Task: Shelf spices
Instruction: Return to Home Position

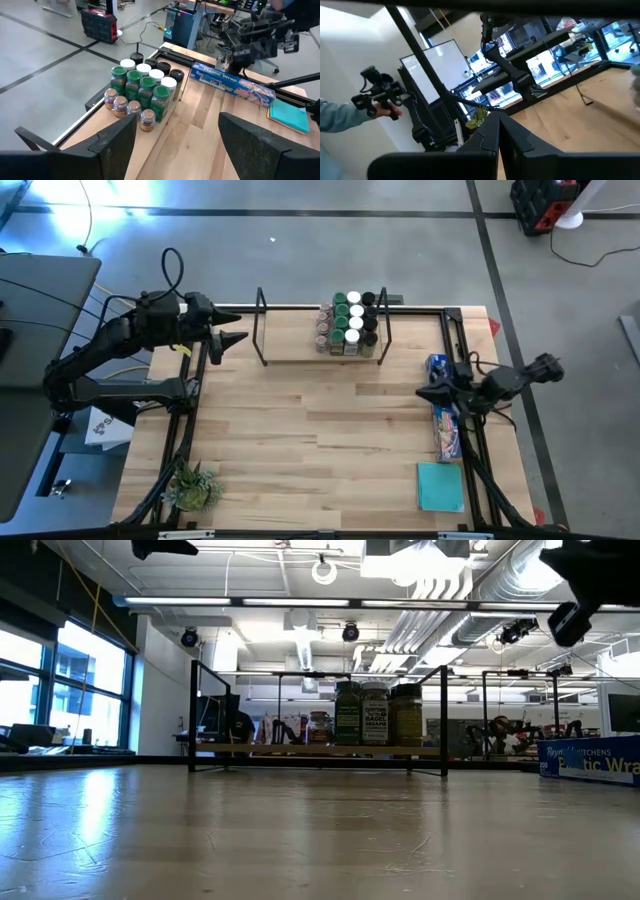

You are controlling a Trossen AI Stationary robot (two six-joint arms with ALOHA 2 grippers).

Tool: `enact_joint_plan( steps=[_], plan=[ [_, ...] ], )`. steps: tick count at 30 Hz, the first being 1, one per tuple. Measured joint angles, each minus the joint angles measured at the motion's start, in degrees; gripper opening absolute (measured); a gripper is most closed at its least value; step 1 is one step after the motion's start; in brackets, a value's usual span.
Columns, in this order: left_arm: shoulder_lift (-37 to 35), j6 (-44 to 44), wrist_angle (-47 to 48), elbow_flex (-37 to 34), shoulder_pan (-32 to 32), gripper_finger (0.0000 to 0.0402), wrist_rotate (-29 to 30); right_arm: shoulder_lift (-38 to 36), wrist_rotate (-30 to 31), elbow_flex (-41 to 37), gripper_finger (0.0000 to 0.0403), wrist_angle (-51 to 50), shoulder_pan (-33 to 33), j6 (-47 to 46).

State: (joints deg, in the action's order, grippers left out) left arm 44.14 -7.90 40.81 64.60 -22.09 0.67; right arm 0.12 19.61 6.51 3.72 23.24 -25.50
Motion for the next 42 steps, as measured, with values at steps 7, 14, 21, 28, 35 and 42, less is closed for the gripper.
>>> enact_joint_plan(
  steps=[7, 14, 21, 28, 35, 42],
  plan=[
    [0.0, 0.0, -0.1, 0.0, 0.0, 0.0278, -0.3, 0.7, -0.4, -5.9, 0.0, 6.2, -1.8, 0.3],
    [-0.1, 0.7, 0.0, 0.0, 0.0, 0.0278, -0.7, 0.7, -7.7, -5.9, 0.0, -0.3, -10.8, 2.7],
    [-0.1, 2.5, -0.1, 0.0, 0.0, 0.0278, -1.8, 0.4, -14.2, -5.9, 0.0, -0.7, -18.7, 2.4],
    [-4.9, 10.0, -2.9, -4.0, 0.0, 0.0278, -9.4, 1.3, -13.9, -5.9, 0.0, -2.1, -20.7, 5.2],
    [-24.5, 3.4, -17.5, -23.6, 0.0, 0.0278, -8.2, 1.4, -13.9, -5.9, 0.0, -2.1, -20.7, 6.1],
    [-42.0, -1.4, -25.1, -40.5, 0.0, 0.0278, -7.2, 1.4, -14.0, -5.9, 0.0, -2.1, -20.7, 6.1]
  ],
)
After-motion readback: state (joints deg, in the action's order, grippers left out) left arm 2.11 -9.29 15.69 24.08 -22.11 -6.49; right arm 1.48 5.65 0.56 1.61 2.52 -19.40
